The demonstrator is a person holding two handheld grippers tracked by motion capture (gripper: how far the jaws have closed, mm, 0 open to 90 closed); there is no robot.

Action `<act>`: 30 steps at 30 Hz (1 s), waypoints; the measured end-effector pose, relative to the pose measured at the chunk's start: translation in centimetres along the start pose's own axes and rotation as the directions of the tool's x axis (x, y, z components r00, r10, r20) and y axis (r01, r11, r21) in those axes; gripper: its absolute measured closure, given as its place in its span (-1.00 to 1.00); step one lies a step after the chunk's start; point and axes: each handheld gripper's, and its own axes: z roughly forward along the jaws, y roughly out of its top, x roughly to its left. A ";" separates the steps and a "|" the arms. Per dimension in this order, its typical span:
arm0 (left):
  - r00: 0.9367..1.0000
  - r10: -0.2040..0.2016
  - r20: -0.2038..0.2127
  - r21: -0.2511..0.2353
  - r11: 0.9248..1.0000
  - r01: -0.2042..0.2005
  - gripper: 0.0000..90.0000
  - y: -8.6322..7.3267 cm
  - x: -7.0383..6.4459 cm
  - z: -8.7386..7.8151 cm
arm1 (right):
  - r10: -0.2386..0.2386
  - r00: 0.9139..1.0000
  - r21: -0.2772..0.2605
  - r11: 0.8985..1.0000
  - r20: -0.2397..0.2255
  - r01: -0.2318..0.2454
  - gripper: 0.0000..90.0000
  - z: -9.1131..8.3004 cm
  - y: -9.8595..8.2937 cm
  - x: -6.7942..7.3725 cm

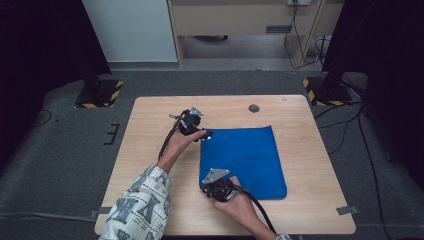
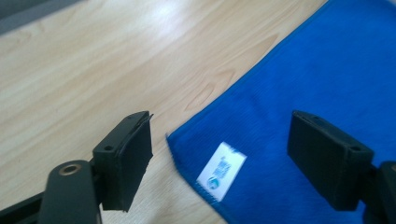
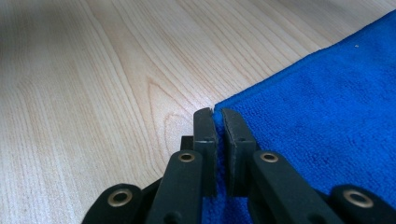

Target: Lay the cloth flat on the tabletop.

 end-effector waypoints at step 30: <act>0.999 -0.025 -0.030 0.063 0.998 0.027 0.87 -1.6 1.5 2.3 | -0.024 1.000 -0.016 1.000 -0.010 0.024 0.92 0.5 0.0 0.5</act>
